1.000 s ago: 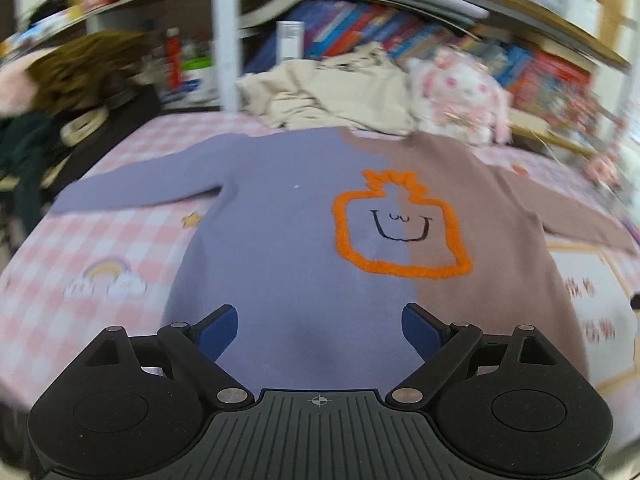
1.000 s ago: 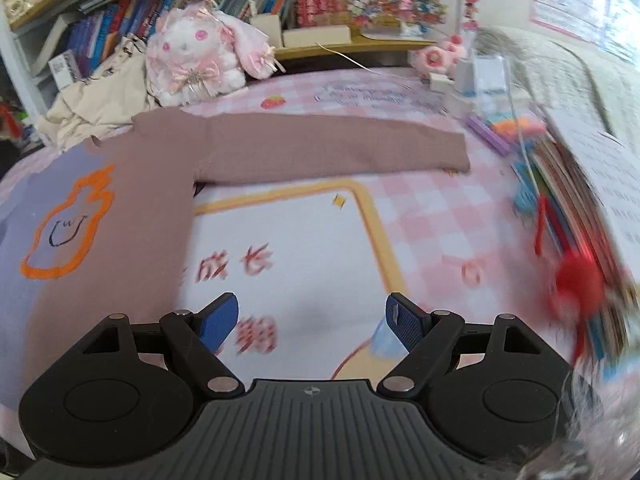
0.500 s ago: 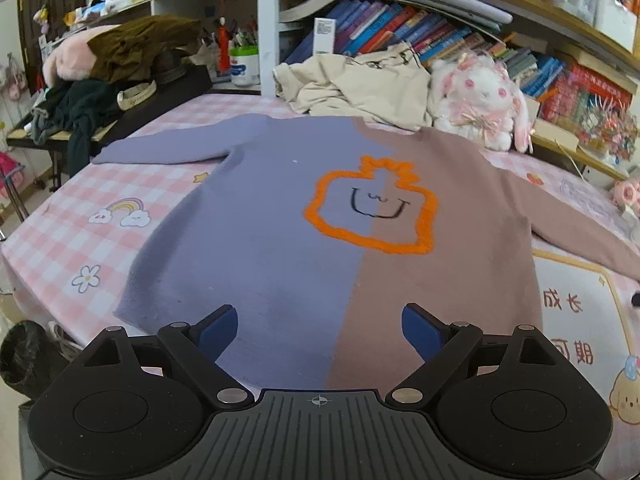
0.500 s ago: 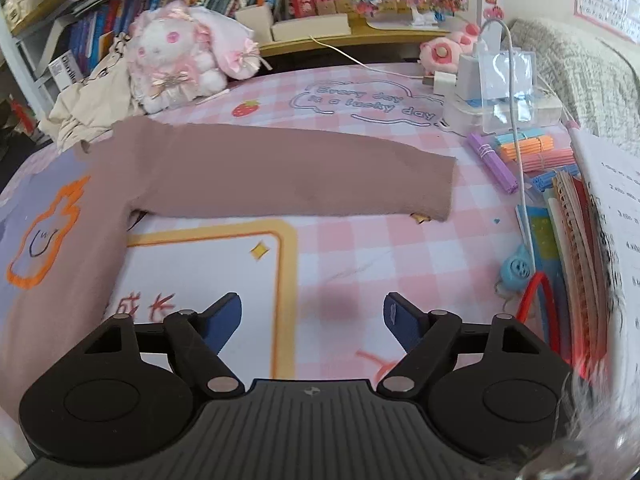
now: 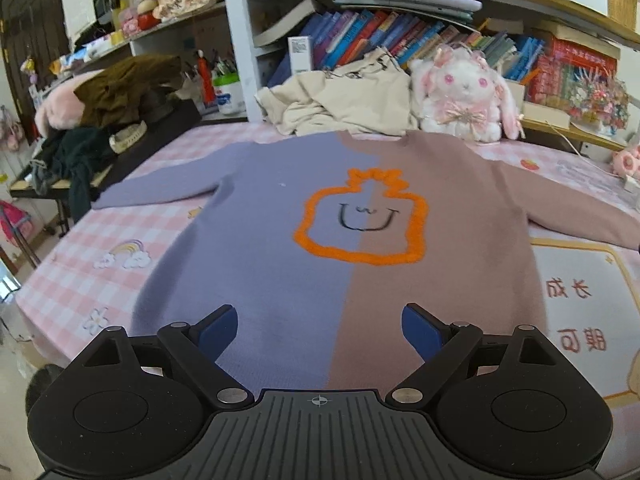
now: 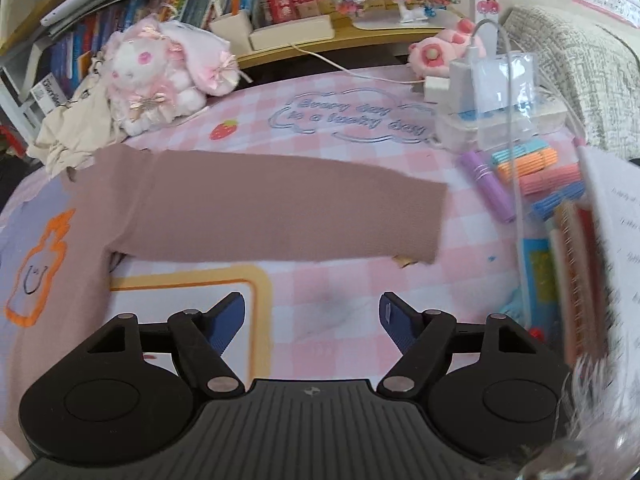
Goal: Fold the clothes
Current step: 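Move the left gripper along the lavender sleeve toward its cuff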
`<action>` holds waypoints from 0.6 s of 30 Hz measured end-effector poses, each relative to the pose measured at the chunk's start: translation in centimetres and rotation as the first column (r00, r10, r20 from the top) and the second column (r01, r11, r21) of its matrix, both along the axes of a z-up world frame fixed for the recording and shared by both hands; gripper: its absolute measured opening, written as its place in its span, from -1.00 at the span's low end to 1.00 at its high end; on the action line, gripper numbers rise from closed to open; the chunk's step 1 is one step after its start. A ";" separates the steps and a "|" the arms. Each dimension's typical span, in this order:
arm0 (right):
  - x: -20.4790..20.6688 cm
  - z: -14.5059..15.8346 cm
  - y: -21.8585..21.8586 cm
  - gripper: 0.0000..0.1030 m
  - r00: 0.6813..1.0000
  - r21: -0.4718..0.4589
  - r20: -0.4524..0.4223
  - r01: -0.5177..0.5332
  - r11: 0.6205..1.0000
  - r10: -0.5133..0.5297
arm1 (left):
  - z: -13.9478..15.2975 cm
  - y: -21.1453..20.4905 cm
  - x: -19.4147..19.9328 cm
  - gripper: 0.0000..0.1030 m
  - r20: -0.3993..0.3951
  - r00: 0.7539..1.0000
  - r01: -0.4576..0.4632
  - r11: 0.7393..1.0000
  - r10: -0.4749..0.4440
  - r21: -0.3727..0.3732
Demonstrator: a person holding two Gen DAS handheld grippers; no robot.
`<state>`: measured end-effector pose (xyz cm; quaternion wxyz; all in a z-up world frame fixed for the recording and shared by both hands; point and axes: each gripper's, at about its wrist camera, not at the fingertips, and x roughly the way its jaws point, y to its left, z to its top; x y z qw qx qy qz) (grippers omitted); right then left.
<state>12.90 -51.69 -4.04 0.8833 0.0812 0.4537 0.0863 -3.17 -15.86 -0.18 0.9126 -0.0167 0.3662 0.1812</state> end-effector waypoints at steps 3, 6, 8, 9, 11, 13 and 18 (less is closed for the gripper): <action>-0.8 0.0 1.2 0.42 1.000 -0.011 0.011 -0.011 1.000 0.011 | 0.2 1.3 0.1 0.77 0.012 0.999 -0.030 0.999 0.031 -0.025; -1.7 0.3 2.6 0.43 0.998 -0.022 0.024 -0.062 0.998 0.063 | 0.4 2.7 0.0 0.77 0.029 0.998 -0.057 0.997 0.059 -0.058; -2.3 0.4 3.6 0.43 0.995 -0.037 0.033 -0.098 0.995 0.099 | 0.4 3.3 -0.2 0.77 0.033 0.997 -0.072 0.995 0.075 -0.074; -2.5 0.5 4.0 0.43 0.993 -0.044 0.036 -0.111 0.993 0.112 | 0.4 3.5 -0.2 0.77 0.033 0.996 -0.077 0.994 0.080 -0.078; -2.8 0.5 4.6 0.44 0.994 -0.050 0.036 -0.105 0.993 0.107 | 0.4 4.3 -0.3 0.77 0.031 0.996 -0.084 0.993 0.087 -0.088; -2.9 0.5 5.1 0.43 0.995 -0.055 0.034 -0.095 0.994 0.097 | 0.5 5.3 -0.4 0.77 0.029 0.995 -0.091 0.991 0.095 -0.099; -3.4 0.5 6.5 0.43 0.997 -0.067 0.029 -0.069 0.995 0.071 | 0.5 9.7 0.5 0.77 0.023 0.989 -0.144 0.982 0.147 -0.119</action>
